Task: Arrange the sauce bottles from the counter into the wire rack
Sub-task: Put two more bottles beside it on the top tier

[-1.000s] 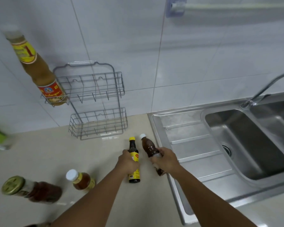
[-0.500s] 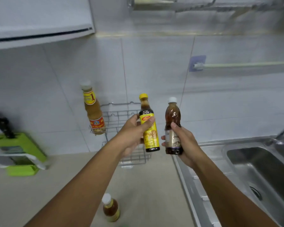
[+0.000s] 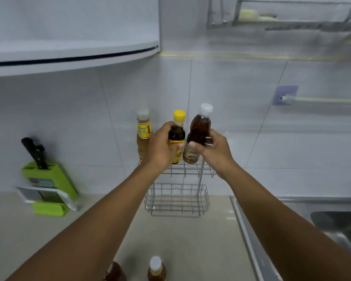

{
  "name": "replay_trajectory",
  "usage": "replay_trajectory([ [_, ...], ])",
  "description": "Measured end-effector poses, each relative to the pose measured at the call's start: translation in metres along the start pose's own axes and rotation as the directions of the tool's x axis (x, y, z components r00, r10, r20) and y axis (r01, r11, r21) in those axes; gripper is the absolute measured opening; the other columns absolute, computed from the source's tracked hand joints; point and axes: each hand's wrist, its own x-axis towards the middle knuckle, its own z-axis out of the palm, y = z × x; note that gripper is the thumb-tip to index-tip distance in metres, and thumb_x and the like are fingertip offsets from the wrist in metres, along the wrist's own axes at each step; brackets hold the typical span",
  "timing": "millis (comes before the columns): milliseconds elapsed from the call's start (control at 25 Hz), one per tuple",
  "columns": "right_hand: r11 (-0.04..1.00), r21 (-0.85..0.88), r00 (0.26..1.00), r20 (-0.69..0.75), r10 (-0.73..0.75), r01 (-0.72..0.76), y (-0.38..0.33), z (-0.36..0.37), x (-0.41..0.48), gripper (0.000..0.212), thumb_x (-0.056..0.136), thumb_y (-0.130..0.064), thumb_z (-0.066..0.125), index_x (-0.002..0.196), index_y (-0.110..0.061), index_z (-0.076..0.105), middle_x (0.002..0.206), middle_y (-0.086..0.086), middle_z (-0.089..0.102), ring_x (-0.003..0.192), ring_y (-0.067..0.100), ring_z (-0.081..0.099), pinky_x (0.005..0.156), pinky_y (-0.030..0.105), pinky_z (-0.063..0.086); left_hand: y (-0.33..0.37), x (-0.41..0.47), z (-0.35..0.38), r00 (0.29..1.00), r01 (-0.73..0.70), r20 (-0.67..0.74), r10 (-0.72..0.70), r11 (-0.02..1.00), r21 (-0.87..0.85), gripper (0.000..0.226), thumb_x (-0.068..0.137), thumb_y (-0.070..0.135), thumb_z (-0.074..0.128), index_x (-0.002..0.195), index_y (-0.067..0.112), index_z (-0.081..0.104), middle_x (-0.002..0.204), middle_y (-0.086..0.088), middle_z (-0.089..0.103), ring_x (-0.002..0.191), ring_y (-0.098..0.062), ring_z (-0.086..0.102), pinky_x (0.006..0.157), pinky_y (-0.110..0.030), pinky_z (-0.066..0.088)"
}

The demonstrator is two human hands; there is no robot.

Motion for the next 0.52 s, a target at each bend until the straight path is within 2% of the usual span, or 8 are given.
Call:
replay_trajectory([
  [160, 0.996, -0.088, 0.997, 0.066, 0.025, -0.020, 0.025, 0.012, 0.009, 0.046, 0.077, -0.013, 0.087, 0.120, -0.016, 0.070, 0.106, 0.003, 0.075, 0.094, 0.011, 0.071, 0.087, 0.038, 0.061, -0.022, 0.000, 0.012, 0.996, 0.076, 0.038, -0.077, 0.996, 0.042, 0.050, 0.086, 0.008, 0.073, 0.130, 0.020, 0.053, 0.110, 0.004, 0.062, 0.099, -0.013, 0.059, 0.080, -0.021, 0.043],
  [240, 0.993, -0.114, 0.995, 0.094, 0.022, -0.011, 0.034, 0.016, 0.008, 0.049, 0.076, -0.012, 0.088, 0.121, -0.015, 0.070, 0.107, 0.002, 0.075, 0.094, 0.007, 0.069, 0.084, 0.032, 0.060, -0.029, -0.003, 0.014, 0.994, 0.092, 0.056, -0.096, 0.993, 0.073, 0.048, 0.088, 0.009, 0.070, 0.131, 0.018, 0.051, 0.107, 0.006, 0.055, 0.098, -0.013, 0.056, 0.076, -0.021, 0.043],
  [320, 0.993, -0.117, 0.992, 0.124, 0.005, 0.010, 0.039, 0.018, 0.007, 0.050, 0.075, -0.010, 0.089, 0.121, -0.015, 0.070, 0.104, -0.005, 0.074, 0.095, 0.005, 0.069, 0.080, 0.027, 0.058, -0.032, -0.004, 0.013, 0.989, 0.125, 0.076, -0.131, 0.990, 0.069, 0.044, 0.090, 0.013, 0.069, 0.130, 0.018, 0.051, 0.109, 0.003, 0.057, 0.097, -0.014, 0.056, 0.071, -0.019, 0.043],
  [440, 0.993, -0.107, 0.984, 0.174, -0.024, 0.043, 0.047, 0.015, 0.008, 0.054, 0.071, -0.013, 0.092, 0.121, -0.017, 0.071, 0.100, -0.012, 0.074, 0.097, 0.006, 0.071, 0.081, 0.026, 0.060, -0.031, 0.001, 0.006, 0.982, 0.150, 0.104, -0.158, 0.986, 0.078, 0.037, 0.091, 0.035, 0.067, 0.123, 0.018, 0.057, 0.111, -0.001, 0.068, 0.097, -0.017, 0.062, 0.081, -0.031, 0.052],
  [520, 0.989, -0.146, 0.975, 0.220, 0.001, 0.032, 0.051, 0.008, 0.009, 0.057, 0.068, -0.021, 0.094, 0.121, -0.022, 0.071, 0.104, -0.009, 0.076, 0.098, 0.010, 0.074, 0.086, 0.033, 0.062, -0.023, 0.005, -0.003, 0.991, 0.113, 0.060, -0.117, 0.991, 0.078, 0.035, 0.089, 0.041, 0.067, 0.115, 0.019, 0.061, 0.107, 0.000, 0.070, 0.100, -0.019, 0.066, 0.088, -0.041, 0.057],
])
